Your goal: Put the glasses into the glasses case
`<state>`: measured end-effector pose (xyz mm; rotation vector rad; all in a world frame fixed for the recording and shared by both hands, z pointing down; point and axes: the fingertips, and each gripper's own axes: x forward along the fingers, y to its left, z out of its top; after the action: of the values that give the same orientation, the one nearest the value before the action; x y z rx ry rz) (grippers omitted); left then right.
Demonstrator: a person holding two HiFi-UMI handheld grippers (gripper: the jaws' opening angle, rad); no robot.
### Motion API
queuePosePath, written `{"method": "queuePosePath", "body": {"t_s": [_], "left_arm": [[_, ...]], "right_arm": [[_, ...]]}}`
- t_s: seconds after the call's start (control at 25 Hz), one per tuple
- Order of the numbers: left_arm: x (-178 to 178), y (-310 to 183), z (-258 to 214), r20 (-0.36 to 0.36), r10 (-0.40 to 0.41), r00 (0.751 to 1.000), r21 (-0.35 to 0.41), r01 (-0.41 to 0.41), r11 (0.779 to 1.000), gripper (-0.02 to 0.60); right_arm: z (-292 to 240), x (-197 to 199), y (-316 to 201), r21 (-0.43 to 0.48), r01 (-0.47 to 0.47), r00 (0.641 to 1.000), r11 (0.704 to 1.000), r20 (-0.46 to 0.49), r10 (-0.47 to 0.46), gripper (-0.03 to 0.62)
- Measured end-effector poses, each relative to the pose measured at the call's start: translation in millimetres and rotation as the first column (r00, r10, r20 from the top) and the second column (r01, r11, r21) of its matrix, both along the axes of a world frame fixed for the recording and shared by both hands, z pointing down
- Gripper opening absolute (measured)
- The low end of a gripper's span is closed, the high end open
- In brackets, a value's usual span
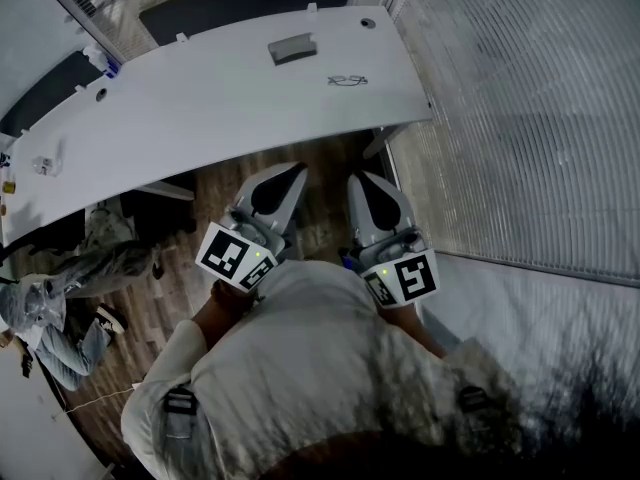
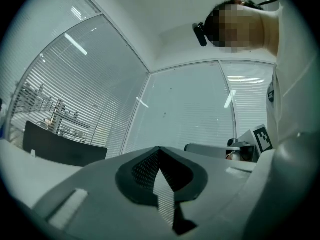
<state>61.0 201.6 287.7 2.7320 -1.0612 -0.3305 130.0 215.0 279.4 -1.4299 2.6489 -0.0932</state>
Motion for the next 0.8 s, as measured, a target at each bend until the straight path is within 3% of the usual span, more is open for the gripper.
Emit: {"method": "queuePosePath", "body": {"t_s": [0.52,0.8], "left_arm": [[-40.5,-183.1,1.2,-0.012,0.042,0.999,-0.026,-0.042,0.999,-0.001],[-53.9,-253.7,-6.6,0.002,0.044,0.999,-0.002,-0.044,0.999,-0.001]], "right_arm": [[-4.6,-55.9,-196.8,-0.004,-0.014,1.0,1.0,-0.019,0.014,0.002],[-8.0,-63.8,-266.6,0.01,-0.026,0.999,1.0,-0.045,0.026,0.002]]}}
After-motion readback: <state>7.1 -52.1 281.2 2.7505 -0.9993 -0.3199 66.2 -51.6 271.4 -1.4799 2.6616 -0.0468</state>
